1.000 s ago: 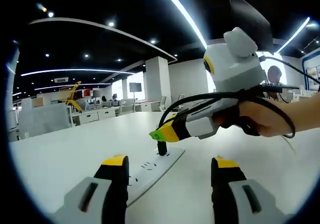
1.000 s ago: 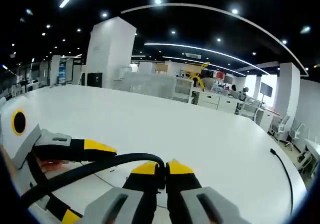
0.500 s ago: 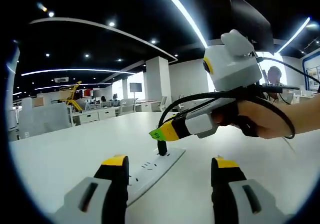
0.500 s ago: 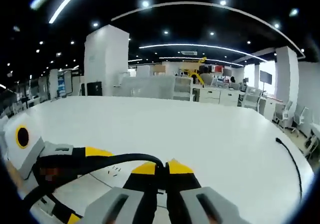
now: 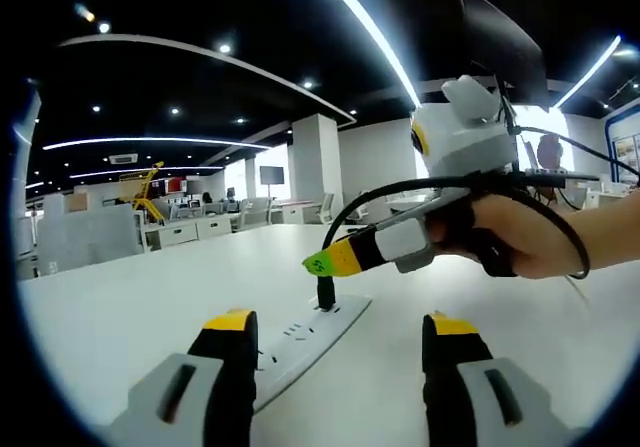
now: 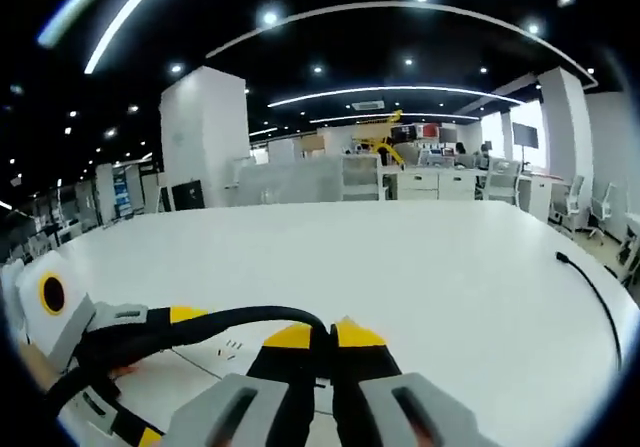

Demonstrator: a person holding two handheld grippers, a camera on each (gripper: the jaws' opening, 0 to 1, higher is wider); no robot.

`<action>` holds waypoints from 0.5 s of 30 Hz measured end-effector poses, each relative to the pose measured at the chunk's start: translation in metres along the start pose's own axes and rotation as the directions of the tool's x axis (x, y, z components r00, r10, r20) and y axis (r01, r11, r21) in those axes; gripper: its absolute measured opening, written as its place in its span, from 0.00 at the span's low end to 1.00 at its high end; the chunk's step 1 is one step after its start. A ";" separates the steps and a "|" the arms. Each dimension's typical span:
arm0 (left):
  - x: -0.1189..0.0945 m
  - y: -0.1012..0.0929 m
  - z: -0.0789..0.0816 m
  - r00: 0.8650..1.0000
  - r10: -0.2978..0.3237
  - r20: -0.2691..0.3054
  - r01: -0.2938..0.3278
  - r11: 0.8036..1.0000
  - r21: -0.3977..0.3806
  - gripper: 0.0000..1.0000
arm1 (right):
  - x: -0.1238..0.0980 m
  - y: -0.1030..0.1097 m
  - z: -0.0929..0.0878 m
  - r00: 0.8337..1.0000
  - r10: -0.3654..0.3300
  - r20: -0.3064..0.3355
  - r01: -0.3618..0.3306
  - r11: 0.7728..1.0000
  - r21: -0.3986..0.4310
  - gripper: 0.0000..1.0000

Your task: Locate the USB plug end of the data cable currently connected to the USB port on the desk. Grip the plug, withdraw it from the port, and place it onto the desktop.

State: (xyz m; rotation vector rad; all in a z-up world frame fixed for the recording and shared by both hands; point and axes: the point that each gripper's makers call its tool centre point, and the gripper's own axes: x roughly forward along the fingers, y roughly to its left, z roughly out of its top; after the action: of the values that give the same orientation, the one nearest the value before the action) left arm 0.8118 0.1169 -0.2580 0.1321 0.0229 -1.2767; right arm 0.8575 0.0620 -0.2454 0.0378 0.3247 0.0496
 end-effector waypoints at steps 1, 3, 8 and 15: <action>0.000 0.000 0.000 1.000 0.000 0.001 0.000 1.000 -0.002 0.67 | 0.001 0.001 0.001 1.000 -0.006 -0.009 0.005 0.999 -0.033 0.06; 0.000 0.001 0.001 1.000 0.001 0.002 -0.001 1.000 -0.004 0.67 | 0.003 0.003 0.002 1.000 -0.018 -0.019 0.015 0.994 -0.109 0.06; 0.001 0.002 0.002 1.000 0.000 0.005 0.000 1.000 -0.005 0.67 | 0.004 0.005 0.002 0.998 -0.052 -0.028 0.046 0.980 -0.194 0.06; 0.001 0.001 0.002 1.000 -0.001 0.004 0.001 1.000 -0.002 0.67 | 0.003 -0.011 0.003 0.999 0.025 0.035 -0.029 0.993 0.115 0.06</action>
State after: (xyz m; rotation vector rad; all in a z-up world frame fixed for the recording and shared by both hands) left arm 0.8134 0.1163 -0.2563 0.1278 0.0215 -1.2781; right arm 0.8618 0.0516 -0.2439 0.1579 0.2937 0.0567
